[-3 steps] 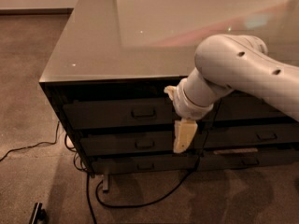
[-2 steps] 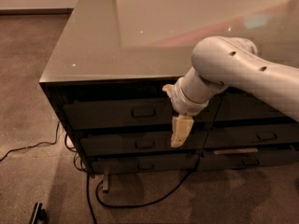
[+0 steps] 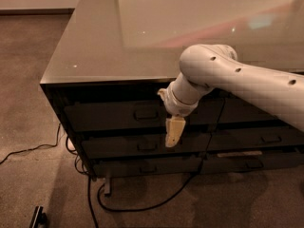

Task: Open top drawer

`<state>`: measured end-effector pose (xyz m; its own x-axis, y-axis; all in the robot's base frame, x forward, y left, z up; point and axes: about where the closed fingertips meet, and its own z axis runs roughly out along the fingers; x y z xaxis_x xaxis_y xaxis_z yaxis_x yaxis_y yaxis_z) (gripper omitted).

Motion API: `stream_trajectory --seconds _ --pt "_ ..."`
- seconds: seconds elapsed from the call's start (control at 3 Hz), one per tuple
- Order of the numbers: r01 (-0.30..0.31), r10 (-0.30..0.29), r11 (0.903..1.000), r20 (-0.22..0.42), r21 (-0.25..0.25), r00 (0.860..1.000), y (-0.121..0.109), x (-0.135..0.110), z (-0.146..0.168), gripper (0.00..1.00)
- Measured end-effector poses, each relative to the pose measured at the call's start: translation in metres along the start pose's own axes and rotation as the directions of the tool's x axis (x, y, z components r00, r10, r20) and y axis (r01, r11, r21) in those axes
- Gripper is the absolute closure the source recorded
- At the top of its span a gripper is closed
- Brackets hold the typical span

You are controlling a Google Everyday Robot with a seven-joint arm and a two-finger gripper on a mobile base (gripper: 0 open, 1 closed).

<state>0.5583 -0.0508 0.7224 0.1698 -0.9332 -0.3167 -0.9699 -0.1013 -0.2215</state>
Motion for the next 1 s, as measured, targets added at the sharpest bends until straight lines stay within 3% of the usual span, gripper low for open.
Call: stream_trajectory --seconds 0.33,0.67,1.0 --pt "-0.002 0.002 0.9997 -0.005 -0.023 1.0 -0.003 0.001 0.019 0.0" --pt "-0.069 0.067 0.9973 -0.051 -0.027 0.996 -0.023 0.031 0.029 0.0" --pt "-0.055 0.053 0.9981 -0.046 -0.03 0.998 -0.015 0.029 0.027 0.0"
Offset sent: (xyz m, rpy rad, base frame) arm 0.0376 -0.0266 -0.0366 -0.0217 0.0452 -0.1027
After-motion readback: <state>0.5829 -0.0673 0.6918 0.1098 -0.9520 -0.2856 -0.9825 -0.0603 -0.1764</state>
